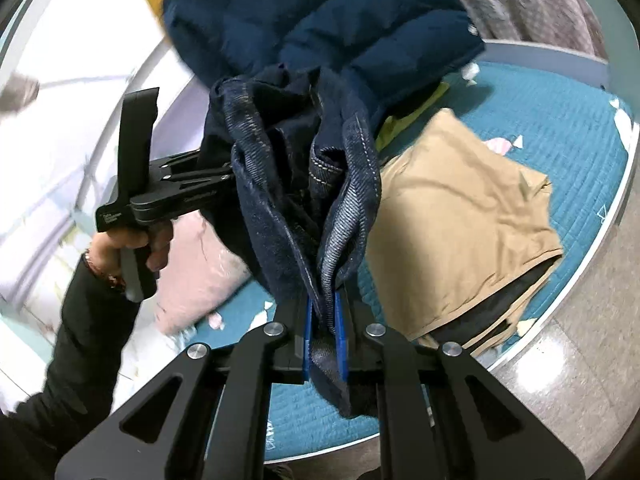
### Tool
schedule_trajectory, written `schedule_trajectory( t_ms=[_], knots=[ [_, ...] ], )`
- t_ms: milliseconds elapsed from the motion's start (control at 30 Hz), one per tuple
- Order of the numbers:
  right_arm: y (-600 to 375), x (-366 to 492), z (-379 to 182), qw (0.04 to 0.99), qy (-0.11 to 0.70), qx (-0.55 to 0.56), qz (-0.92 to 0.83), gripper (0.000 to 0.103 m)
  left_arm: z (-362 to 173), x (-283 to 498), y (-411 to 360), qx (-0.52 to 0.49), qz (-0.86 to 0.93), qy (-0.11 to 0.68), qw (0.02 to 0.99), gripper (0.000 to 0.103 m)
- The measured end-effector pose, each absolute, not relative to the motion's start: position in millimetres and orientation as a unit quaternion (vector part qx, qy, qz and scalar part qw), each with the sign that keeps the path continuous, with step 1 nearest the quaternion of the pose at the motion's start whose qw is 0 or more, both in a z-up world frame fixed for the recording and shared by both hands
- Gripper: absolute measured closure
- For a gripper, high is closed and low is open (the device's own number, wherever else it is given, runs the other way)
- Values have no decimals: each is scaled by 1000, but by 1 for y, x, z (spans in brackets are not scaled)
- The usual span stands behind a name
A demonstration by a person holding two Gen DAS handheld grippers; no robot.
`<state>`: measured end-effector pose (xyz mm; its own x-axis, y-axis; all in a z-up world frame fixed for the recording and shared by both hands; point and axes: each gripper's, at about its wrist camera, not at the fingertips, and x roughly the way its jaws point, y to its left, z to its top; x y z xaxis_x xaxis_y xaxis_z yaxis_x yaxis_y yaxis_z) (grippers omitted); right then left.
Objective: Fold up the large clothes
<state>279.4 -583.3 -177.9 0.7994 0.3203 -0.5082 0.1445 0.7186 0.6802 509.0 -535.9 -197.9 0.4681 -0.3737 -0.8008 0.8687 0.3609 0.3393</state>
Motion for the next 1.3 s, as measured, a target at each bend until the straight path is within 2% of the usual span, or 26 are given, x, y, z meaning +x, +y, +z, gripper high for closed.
schedule_trajectory(
  t_ms=[133,300,400,467,600,633,767,900,1033,1167,1300],
  knots=[
    [-627,276,-182,854,320,406,51,94,-213,516,-594,421,-426,323,733,65],
    [-686,287,-227,824,351,444,18,94,-262,531,-652,455,-427,337,705,64],
    [-706,296,-255,816,376,439,-7,94,-296,544,-664,466,-412,345,703,61],
    [-706,301,-266,830,397,391,-40,94,-319,548,-668,481,-392,319,716,48],
    [-699,317,-281,851,422,298,-96,92,-341,550,-669,484,-359,272,750,36],
    [-695,322,-283,854,430,272,-108,89,-344,550,-669,484,-354,260,757,32],
    [-696,324,-289,853,440,250,-127,84,-329,549,-662,457,-342,233,788,20],
    [-697,310,-269,870,407,228,-161,74,-274,559,-624,370,-314,202,851,18],
    [-680,300,-232,900,360,193,-153,73,-248,543,-594,339,-353,200,849,17],
    [-652,321,-234,905,376,173,-98,73,-252,515,-582,344,-401,208,823,18],
    [-645,354,-285,875,444,172,-86,78,-293,525,-595,381,-396,269,791,19]
  ],
)
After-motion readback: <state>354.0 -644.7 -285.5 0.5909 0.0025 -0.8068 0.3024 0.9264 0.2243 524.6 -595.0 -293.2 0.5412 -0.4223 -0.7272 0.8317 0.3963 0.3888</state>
